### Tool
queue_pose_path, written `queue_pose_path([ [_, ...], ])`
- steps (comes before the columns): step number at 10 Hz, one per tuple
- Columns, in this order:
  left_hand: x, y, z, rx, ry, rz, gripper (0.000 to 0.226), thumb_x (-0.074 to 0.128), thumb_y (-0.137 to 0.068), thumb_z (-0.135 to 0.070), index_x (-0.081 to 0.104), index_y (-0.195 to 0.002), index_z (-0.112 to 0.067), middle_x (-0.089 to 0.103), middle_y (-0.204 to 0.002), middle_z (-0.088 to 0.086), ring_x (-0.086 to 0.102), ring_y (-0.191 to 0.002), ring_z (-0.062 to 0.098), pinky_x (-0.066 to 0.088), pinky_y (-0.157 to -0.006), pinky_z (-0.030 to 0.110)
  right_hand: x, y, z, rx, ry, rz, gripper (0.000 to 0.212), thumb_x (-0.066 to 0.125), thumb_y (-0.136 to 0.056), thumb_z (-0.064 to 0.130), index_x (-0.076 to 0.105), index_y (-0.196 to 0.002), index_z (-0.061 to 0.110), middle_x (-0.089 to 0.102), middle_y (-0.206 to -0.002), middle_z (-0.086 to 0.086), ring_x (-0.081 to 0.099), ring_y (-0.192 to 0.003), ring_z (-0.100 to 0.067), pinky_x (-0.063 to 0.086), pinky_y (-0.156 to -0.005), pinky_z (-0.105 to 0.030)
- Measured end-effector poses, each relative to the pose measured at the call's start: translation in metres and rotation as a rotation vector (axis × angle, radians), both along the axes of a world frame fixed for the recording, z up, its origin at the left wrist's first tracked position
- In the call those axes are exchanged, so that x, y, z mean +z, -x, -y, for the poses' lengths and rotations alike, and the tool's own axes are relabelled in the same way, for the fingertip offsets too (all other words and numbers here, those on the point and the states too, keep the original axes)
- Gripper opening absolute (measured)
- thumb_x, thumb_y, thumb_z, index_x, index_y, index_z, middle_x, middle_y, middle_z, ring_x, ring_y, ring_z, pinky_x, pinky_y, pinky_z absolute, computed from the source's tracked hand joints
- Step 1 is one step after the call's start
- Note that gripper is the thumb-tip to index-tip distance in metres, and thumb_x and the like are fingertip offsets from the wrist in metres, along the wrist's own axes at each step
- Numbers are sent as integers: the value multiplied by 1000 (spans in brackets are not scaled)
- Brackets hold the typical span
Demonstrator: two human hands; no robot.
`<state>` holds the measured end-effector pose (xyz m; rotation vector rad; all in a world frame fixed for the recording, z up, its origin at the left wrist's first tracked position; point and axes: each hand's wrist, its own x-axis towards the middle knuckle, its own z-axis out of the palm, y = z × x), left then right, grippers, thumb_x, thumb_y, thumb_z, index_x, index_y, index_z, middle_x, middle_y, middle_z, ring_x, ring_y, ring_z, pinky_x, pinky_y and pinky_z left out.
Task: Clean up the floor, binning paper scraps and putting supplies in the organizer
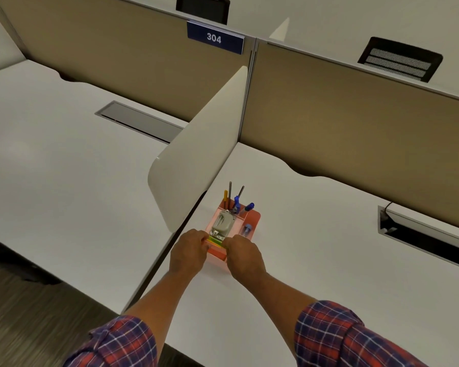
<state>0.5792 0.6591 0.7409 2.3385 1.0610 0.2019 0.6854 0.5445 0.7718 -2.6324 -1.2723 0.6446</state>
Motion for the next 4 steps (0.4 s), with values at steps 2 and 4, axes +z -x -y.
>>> queue_pose_path([
  [2,-4,-3,1,-25,-73,-70,28,70,-95,-37,73,-118,-21,72,-108,0,71,-96,14,59,-81,25,-2,-6,9,78,33,22,37,68,-94,33,64,-129,22,66,-122,-8,63,-106,-26,54,-97,-41],
  [4,-5,-5,10,-83,-240,-166,25,71,-94,-35,73,-114,-22,70,-105,-1,67,-90,13,60,-75,27,1,-28,38,53,-13,55,36,62,-97,33,60,-132,23,64,-130,-4,62,-110,-23,53,-95,-39],
])
